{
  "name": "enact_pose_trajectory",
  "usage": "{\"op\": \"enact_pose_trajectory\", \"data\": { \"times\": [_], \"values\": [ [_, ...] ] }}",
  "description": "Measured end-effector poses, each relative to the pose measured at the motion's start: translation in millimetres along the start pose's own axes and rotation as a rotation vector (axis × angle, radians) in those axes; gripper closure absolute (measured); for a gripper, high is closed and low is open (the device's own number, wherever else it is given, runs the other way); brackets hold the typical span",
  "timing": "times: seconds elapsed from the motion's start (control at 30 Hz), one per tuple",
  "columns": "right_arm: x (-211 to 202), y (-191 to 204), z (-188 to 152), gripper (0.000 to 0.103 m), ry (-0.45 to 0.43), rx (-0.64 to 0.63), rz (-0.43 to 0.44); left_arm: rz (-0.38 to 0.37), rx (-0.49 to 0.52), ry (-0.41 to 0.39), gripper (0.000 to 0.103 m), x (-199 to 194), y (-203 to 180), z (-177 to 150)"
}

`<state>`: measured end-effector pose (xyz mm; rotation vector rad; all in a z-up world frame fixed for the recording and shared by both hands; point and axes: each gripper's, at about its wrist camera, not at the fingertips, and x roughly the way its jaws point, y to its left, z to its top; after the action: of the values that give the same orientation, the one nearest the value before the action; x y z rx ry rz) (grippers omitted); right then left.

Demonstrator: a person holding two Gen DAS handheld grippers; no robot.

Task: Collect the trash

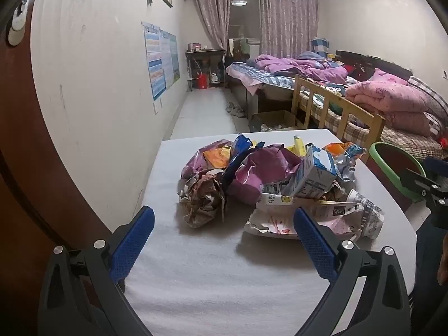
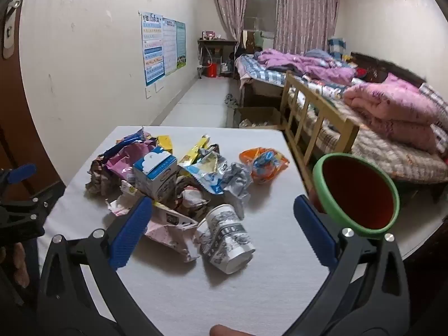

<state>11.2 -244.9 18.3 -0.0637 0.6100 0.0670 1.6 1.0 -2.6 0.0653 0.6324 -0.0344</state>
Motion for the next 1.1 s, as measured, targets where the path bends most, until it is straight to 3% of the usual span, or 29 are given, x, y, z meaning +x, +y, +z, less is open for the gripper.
{"op": "enact_pose_trajectory", "data": {
  "times": [0.3, 1.1],
  "values": [
    [1.8, -1.8, 0.2, 0.003, 0.014, 0.007, 0.041, -0.011, -0.024, -0.006, 0.008, -2.1, 2.7, 1.4],
    [-1.1, 1.3, 1.4, 0.003, 0.013, 0.012, 0.042, -0.012, -0.031, -0.008, 0.008, -6.7, 2.4, 2.7]
  ]
}}
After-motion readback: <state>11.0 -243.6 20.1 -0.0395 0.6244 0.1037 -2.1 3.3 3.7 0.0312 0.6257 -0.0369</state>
